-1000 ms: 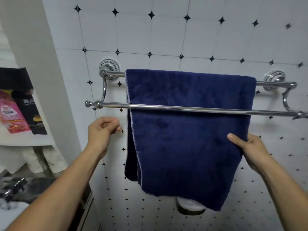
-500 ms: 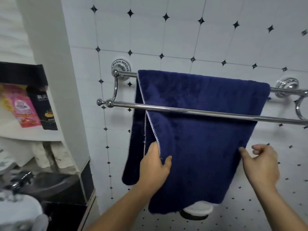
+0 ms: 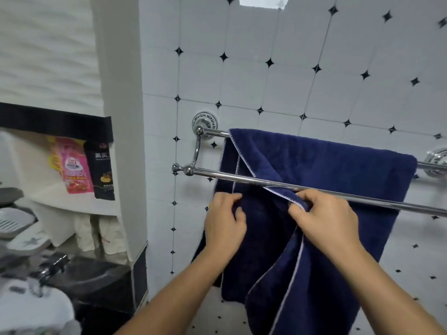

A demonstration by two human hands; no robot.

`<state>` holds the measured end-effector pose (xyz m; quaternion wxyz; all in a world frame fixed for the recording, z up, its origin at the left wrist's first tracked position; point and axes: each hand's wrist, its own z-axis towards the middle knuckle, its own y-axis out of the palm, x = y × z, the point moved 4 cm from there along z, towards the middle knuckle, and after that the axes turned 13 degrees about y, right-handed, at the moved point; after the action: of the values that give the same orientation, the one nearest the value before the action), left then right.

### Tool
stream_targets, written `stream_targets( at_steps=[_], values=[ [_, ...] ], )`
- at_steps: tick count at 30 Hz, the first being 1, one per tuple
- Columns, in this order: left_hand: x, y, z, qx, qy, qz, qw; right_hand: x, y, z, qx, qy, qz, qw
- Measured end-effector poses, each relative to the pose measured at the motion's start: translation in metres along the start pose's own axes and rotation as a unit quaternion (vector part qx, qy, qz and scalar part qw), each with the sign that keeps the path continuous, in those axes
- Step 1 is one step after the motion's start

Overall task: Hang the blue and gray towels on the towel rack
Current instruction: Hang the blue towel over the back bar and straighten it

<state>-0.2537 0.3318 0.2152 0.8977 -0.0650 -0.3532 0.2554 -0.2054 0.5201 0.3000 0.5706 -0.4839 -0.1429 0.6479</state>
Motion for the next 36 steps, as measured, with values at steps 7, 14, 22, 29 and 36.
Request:
stream_targets(
  at_steps=[7, 14, 22, 29, 36],
  values=[
    [-0.022, 0.003, 0.08, 0.04, -0.102, -0.085, 0.99, -0.01, -0.009, -0.008, -0.026, -0.026, -0.057, 0.998],
    [-0.032, 0.0, 0.081, 0.085, -0.069, -0.173, 0.979, -0.074, -0.045, 0.037, 0.055, -0.148, 0.026, 0.987],
    [-0.011, 0.004, 0.095, 0.073, -0.103, -0.301, 0.945, -0.084, -0.005, 0.112, -0.164, -0.156, 0.114, 0.967],
    [-0.025, -0.003, 0.117, 0.114, -0.097, -0.339, 0.929, -0.083, -0.015, 0.12, -0.04, -0.133, 0.069, 0.988],
    [-0.028, 0.01, 0.118, 0.16, -0.1, -0.389, 0.902, -0.048, -0.033, 0.13, -0.126, -0.142, 0.158, 0.969]
  ],
)
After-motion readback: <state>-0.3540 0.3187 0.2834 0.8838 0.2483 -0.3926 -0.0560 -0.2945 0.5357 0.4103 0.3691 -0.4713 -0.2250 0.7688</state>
